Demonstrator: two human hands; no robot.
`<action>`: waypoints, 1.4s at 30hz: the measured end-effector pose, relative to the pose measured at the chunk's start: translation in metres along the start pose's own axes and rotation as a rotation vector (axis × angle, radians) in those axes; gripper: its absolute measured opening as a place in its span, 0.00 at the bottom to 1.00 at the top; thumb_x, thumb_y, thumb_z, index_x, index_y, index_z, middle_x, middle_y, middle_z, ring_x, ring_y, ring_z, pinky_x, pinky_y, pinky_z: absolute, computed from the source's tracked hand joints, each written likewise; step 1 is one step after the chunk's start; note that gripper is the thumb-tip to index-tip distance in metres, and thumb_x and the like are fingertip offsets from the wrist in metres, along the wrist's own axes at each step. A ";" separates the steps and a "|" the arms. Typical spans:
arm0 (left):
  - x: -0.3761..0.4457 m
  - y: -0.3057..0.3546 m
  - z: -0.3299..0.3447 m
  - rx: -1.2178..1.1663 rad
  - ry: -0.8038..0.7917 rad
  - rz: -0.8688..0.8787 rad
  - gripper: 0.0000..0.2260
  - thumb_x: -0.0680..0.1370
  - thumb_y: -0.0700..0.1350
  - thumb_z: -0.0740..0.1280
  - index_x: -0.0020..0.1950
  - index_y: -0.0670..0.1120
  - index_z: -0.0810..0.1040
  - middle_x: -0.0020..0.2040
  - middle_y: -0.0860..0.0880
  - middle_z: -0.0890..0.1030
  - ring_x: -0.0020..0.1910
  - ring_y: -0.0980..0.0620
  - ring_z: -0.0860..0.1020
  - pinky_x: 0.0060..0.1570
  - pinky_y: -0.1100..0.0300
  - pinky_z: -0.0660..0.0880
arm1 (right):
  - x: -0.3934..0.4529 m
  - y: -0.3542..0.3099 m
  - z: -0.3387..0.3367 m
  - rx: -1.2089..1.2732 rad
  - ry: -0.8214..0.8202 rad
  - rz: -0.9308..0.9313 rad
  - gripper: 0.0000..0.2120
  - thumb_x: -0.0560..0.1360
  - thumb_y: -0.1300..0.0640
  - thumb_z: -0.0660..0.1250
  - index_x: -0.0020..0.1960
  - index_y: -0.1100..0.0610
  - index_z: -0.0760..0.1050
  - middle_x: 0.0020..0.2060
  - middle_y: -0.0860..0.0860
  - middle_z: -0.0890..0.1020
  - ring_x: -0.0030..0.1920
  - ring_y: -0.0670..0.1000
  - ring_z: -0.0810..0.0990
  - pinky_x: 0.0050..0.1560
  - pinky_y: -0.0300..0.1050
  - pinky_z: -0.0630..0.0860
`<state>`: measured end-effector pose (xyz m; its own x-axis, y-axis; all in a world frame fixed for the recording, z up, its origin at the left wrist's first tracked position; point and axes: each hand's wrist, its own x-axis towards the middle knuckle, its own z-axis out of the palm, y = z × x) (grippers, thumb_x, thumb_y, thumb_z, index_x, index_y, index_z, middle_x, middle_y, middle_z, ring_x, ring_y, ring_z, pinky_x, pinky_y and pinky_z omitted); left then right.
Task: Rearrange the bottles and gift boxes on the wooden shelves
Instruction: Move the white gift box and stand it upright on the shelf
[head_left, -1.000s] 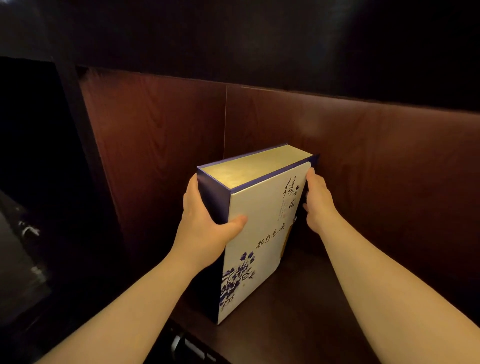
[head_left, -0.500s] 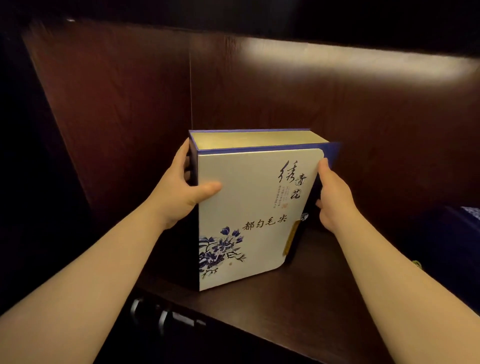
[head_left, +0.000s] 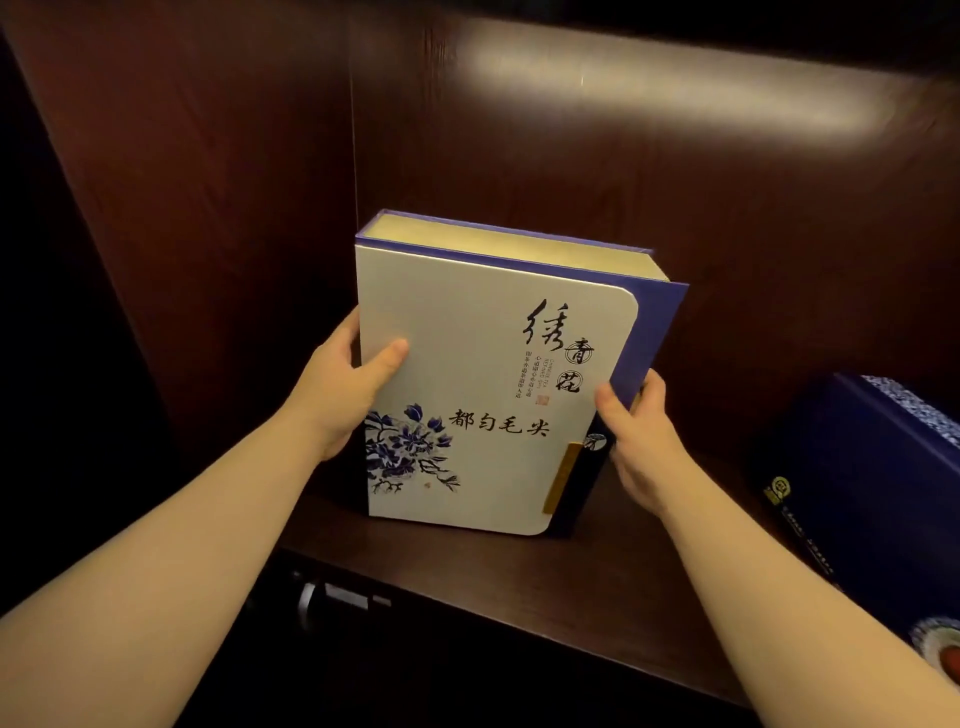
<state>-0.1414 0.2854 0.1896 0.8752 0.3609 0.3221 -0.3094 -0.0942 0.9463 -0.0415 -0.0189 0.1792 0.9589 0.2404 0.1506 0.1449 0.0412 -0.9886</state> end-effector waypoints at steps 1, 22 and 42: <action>-0.004 -0.005 0.000 0.023 0.013 -0.009 0.23 0.77 0.53 0.71 0.71 0.60 0.71 0.62 0.59 0.81 0.61 0.59 0.78 0.56 0.60 0.77 | -0.002 0.006 0.000 -0.041 -0.013 -0.004 0.51 0.56 0.30 0.77 0.74 0.40 0.60 0.65 0.38 0.77 0.64 0.42 0.77 0.60 0.47 0.75; -0.032 -0.097 -0.025 0.402 -0.036 -0.252 0.23 0.78 0.61 0.64 0.71 0.55 0.69 0.63 0.54 0.78 0.64 0.53 0.75 0.64 0.51 0.70 | -0.049 0.065 0.014 -0.121 0.013 0.011 0.39 0.71 0.53 0.76 0.76 0.44 0.62 0.61 0.34 0.80 0.63 0.39 0.77 0.60 0.38 0.76; -0.066 -0.088 -0.060 0.323 -0.109 -0.191 0.13 0.79 0.58 0.64 0.63 0.61 0.75 0.59 0.56 0.81 0.59 0.55 0.78 0.60 0.52 0.75 | -0.101 0.075 0.043 -0.177 0.168 0.044 0.10 0.77 0.58 0.71 0.57 0.49 0.78 0.55 0.47 0.84 0.56 0.48 0.82 0.53 0.42 0.77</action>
<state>-0.1938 0.3256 0.0832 0.9455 0.3008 0.1243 -0.0196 -0.3284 0.9443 -0.1378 0.0022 0.0897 0.9901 0.0735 0.1195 0.1288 -0.1402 -0.9817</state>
